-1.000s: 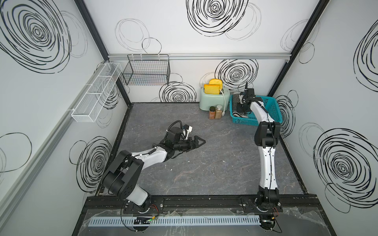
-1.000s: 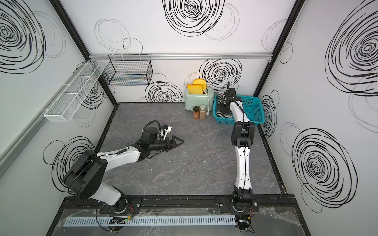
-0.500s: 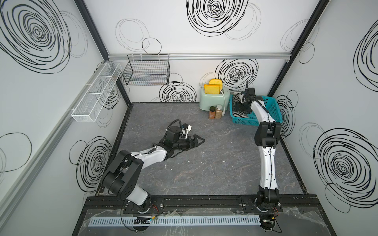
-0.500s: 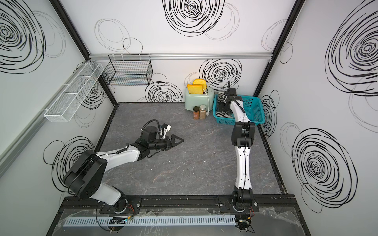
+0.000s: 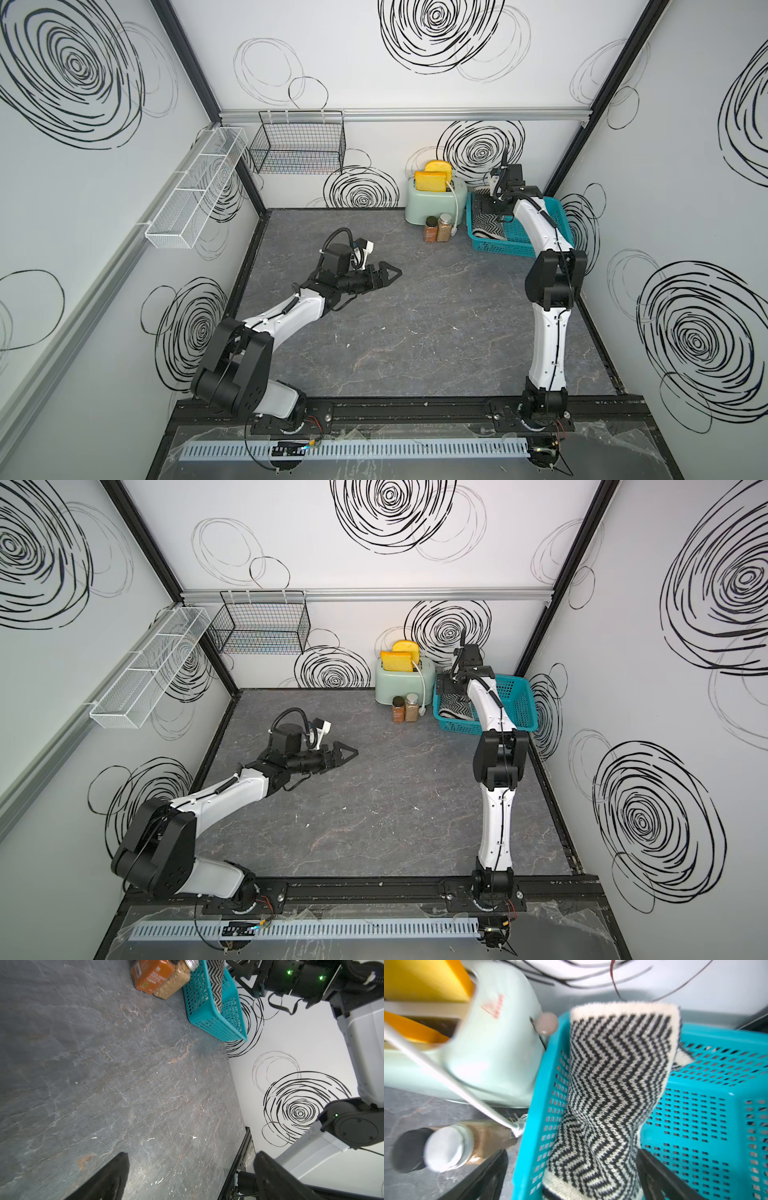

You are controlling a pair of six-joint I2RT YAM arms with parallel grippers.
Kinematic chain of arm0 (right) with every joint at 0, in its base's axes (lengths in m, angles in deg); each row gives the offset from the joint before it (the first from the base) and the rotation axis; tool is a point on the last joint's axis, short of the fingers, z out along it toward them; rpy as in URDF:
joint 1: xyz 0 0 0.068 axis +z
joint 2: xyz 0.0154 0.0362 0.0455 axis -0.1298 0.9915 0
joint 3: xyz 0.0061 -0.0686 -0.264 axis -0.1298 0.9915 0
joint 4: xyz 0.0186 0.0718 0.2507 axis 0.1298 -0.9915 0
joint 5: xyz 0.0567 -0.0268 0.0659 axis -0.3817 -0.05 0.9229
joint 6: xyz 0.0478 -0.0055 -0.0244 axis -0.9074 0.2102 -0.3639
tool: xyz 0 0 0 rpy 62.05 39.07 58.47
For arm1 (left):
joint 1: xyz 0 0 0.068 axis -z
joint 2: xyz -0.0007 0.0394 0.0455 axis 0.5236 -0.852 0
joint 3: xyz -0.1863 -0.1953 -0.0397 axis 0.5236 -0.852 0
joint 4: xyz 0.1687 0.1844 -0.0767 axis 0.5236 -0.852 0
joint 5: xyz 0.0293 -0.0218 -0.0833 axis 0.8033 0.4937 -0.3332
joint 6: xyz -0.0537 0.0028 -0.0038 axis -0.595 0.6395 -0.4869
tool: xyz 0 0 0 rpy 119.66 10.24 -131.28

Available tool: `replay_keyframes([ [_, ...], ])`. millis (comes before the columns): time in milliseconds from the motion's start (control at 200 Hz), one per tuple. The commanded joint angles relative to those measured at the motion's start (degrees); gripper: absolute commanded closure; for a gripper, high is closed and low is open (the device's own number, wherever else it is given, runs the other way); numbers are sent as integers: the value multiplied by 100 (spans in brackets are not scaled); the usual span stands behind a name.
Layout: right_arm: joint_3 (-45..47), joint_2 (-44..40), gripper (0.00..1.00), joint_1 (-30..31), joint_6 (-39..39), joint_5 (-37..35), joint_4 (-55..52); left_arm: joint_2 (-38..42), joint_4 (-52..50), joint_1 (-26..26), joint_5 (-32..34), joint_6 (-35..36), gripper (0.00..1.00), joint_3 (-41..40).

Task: Roll up the scarf and place it into the basket
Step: Place the scarf in the basket, then reset both arms

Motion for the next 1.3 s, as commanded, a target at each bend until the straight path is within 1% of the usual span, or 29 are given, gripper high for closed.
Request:
replay_keyframes([
  [0, 965, -778, 1, 4, -240, 191, 227, 373, -616, -131, 246, 731, 2, 338],
  [50, 1982, -1444, 1, 52, -376, 493, 861, 508, -731, -177, 376, 896, 2, 394],
  [55, 1982, -1540, 1, 55, -385, 523, 935, 525, -736, -179, 393, 909, 2, 401],
  [60, 2215, -1614, 1, 65, -398, 569, 998, 542, -757, -179, 406, 928, 2, 409],
  [90, 2716, -2065, 1, 95, -516, 739, 1454, 627, -826, -225, 478, 1007, 2, 447],
  [95, 2930, -2158, 1, 103, -543, 774, 1516, 642, -837, -229, 492, 1016, 2, 459],
  [140, 3694, -2815, 1, 144, -753, 1089, 2109, 793, -983, -331, 632, 1093, 2, 537],
  [205, 4583, -3693, 1, 284, -967, 1163, 2616, 1047, -1114, -499, 870, 1113, 2, 611],
  [230, 4837, -3979, 1, 380, -961, 1099, 2719, 1153, -1192, -569, 992, 1130, 2, 654],
  [275, 5142, -4402, 1, 605, -867, 750, 2726, 1310, -1386, -680, 1290, 1182, 2, 739],
  [325, 5423, -4811, 1, 760, -785, 420, 2702, 1513, -1540, -792, 1772, 1210, 2, 768],
  [415, 6110, -5468, 1, 721, -650, 545, 3033, 1932, -1445, -878, 3049, 1055, 2, 462],
  [480, 6675, -5905, 1, 652, -662, 360, 3437, 2093, -1094, -1002, 3294, 1224, 2, 41],
  [560, 7525, -6386, 1, 647, -609, -352, 4135, 2060, -936, -1123, 3796, 1413, 2, -253],
  [610, 8108, -6600, 1, 614, -446, -573, 4730, 2152, -646, -1170, 4039, 1691, 2, -539],
  [640, 8472, -6668, 1, 510, -284, -390, 5202, 2227, -435, -1196, 4126, 1845, 2, -708],
  [695, 9035, -6712, 1, 227, 239, 673, 6044, 2329, -43, -1230, 4446, 2015, 2, -1018],
  [725, 9263, -6704, 1, 143, 398, 953, 6371, 2355, 240, -1258, 4628, 2073, 2, -1241],
  [775, 9510, -6658, 1, 104, 533, 911, 6759, 2385, 1007, -1344, 4900, 2134, 2, -1703],
  [830, 9745, -6507, 1, -7, 536, 912, 7200, 2386, 1949, -1403, 4981, 2406, 2, -2217],
  [900, 10026, -6186, 1, -310, 325, 1369, 7866, 2172, 2871, -1420, 5092, 2830, 2, -2628],
  [975, 10118, -5798, 1, -358, 380, 1330, 8196, 1780, 3222, -1445, 5143, 3334, 2, -2714],
  [1035, 10208, -5569, 1, -372, 384, 1310, 8501, 1533, 3590, -1470, 5128, 3574, 2, -2815],
  [1115, 10276, -5314, 1, -373, 592, 1331, 8631, 1203, 4160, -1576, 5115, 3626, 2, -2945],
  [1195, 10327, -5075, 1, -401, 727, 1111, 8546, 889, 4550, -1674, 5126, 3708, 2, -3030],
  [1295, 10725, -4854, 1, -505, 660, 1142, 9216, 540, 4901, -1796, 4947, 3496, 2, -3049],
])
